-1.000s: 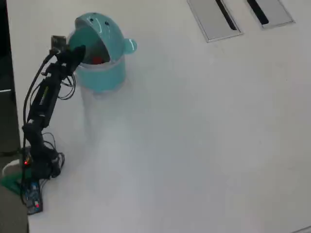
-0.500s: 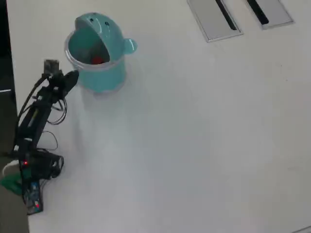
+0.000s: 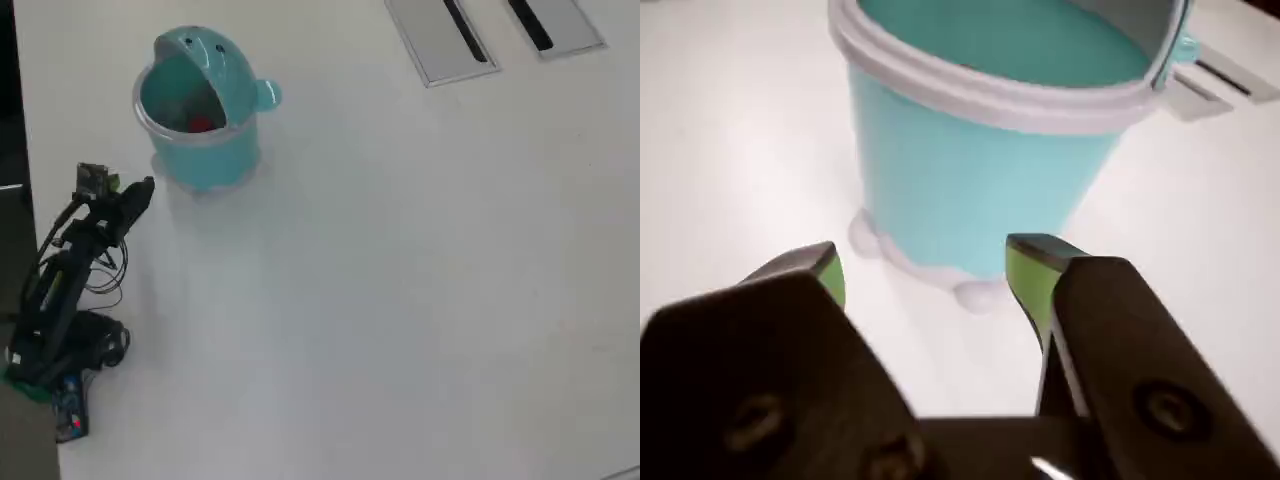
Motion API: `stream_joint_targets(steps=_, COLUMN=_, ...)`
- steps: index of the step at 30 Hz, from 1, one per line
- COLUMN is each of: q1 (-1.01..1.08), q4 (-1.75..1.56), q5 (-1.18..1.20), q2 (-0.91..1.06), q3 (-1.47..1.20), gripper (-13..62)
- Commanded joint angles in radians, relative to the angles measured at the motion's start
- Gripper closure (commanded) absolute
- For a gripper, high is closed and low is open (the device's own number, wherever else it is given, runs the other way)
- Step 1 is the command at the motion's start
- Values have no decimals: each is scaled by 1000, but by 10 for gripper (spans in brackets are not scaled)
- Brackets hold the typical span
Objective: Grasp RGB lego blocks and put them in the bin one by one.
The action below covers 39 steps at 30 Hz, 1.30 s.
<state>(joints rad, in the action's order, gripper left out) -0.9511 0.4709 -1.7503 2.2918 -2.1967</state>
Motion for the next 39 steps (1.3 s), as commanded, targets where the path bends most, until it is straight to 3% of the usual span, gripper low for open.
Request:
stream_joint_targets(steps=1, q1=21, q4=-52, q5=18, q2=74, q3=29, gripper=175)
stream_joint_targets(steps=10, q1=46, q4=-57, q5=184, q2=78, q3=161, gripper=149)
stream_joint_targets(steps=13, q1=147, q4=-158, q5=430, q2=78, q3=210, gripper=136)
stream_joint_targets(steps=22, q1=321, q4=-360, q5=792, q2=78, q3=190, gripper=137)
stream_joint_targets(steps=39, q1=667, q4=-781, q5=1331, q2=72, q3=-95, gripper=156)
